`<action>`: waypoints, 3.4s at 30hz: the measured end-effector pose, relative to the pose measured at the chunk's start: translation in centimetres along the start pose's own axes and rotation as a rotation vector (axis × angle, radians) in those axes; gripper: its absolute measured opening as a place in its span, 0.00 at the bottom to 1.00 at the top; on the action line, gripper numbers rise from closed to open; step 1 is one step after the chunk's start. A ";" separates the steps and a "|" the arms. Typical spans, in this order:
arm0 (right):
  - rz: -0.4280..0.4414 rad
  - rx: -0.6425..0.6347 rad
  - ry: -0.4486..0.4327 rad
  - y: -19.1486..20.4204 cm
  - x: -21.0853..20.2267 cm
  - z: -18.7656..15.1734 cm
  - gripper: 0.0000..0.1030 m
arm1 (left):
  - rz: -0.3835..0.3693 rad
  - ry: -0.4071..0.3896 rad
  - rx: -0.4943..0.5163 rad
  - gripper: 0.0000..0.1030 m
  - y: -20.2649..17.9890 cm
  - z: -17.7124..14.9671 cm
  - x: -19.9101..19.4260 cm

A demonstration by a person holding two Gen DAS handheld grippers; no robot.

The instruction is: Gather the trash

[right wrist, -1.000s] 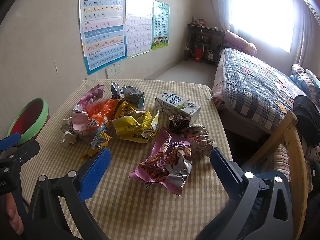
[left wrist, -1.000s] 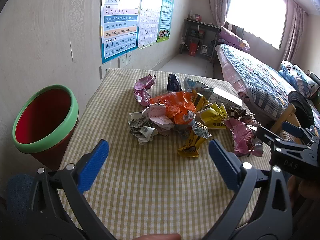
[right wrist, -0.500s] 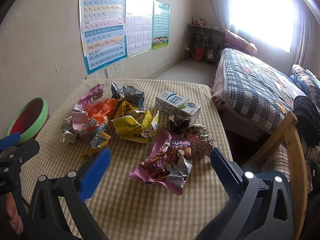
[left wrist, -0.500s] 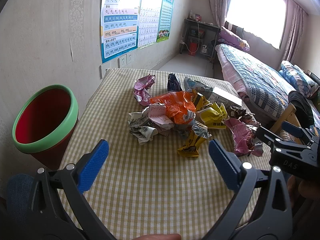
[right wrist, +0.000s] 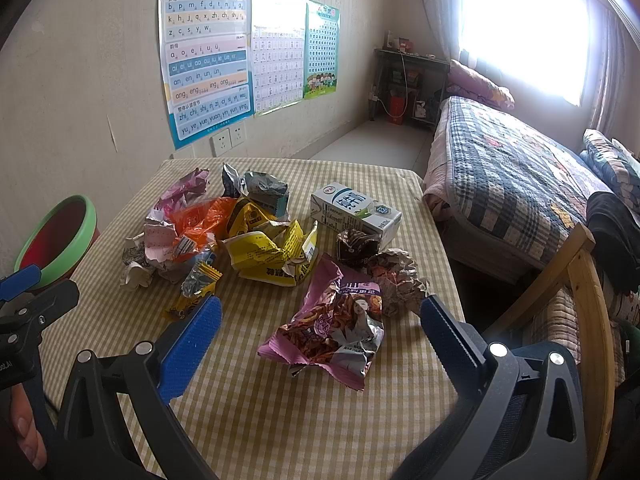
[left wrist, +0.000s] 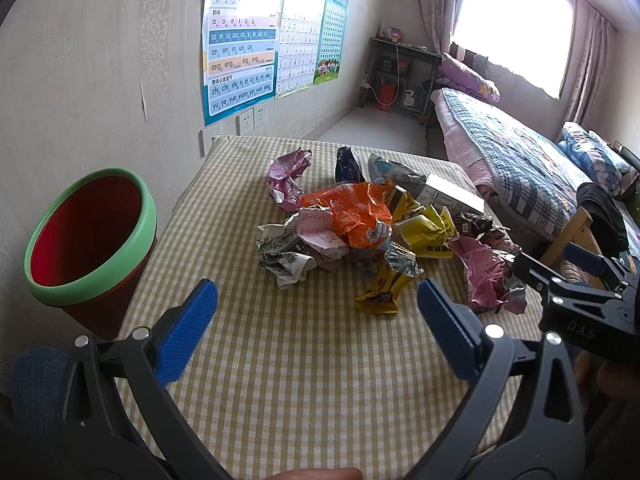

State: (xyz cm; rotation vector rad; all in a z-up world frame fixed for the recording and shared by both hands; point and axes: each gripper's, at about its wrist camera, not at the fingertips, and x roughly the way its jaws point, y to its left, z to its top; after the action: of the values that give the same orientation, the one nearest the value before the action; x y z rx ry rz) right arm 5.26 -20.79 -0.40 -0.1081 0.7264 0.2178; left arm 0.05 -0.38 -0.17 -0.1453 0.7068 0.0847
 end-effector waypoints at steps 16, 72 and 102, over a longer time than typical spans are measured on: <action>0.000 -0.001 0.001 0.0 0.0 0.0 0.93 | -0.001 0.001 -0.001 0.95 0.0 0.0 0.0; 0.072 0.135 0.245 -2.9 3.5 0.0 0.93 | -0.138 0.245 0.017 0.95 -2.1 0.4 5.3; 0.176 0.122 0.398 -3.1 7.2 -0.4 0.27 | -0.206 0.395 0.137 0.19 -5.0 -0.4 12.4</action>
State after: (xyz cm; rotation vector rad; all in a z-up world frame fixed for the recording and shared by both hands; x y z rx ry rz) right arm 10.95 -22.76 -5.49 0.0315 1.1452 0.3243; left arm 9.84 -5.02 -8.03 -0.1031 1.0844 -0.1952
